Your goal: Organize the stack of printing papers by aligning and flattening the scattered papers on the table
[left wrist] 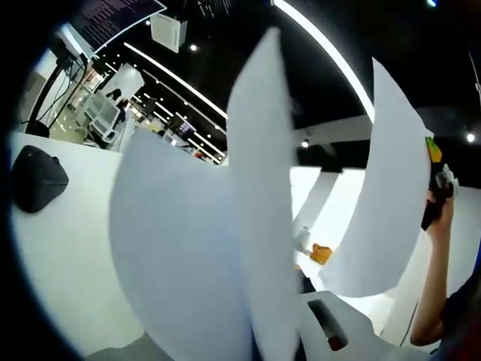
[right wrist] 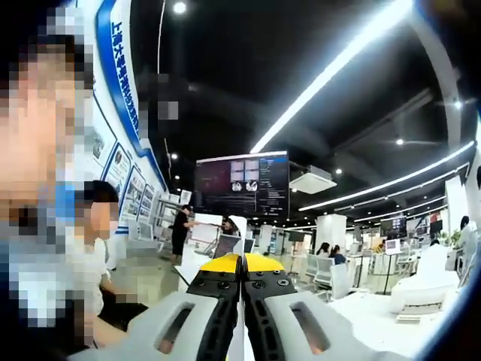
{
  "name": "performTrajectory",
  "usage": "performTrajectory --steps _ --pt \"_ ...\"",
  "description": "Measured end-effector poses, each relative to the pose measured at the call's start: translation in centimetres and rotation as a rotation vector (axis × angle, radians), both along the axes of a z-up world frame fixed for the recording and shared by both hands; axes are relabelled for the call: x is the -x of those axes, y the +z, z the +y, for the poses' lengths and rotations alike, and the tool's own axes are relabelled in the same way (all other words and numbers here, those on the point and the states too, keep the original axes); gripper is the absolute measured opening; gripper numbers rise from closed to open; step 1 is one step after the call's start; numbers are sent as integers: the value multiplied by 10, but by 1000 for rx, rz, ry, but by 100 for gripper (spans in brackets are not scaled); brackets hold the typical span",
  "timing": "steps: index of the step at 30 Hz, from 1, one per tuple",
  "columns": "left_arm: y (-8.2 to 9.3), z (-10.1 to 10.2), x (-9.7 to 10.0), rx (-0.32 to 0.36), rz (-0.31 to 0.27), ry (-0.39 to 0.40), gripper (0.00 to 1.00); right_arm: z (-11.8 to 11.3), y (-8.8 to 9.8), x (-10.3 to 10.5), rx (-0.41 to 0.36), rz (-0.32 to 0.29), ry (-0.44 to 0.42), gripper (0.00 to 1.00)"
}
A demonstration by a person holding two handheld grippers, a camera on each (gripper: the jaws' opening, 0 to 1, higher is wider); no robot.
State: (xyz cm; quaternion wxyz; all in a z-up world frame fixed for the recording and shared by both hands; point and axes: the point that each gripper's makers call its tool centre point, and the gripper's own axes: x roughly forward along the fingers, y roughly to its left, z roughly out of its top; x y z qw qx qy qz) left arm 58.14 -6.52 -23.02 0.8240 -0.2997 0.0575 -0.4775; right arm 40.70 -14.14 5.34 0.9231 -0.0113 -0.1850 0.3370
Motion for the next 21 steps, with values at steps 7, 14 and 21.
performTrajectory --steps 7,14,21 --pt "0 0 0 -2 0 0 6 2 4 7 -20 3 44 0" --pt "-1 -1 0 -5 -2 0 6 6 6 13 -16 0 60 0" --pt "0 0 1 -6 -3 -1 6 5 4 11 -14 6 54 0"
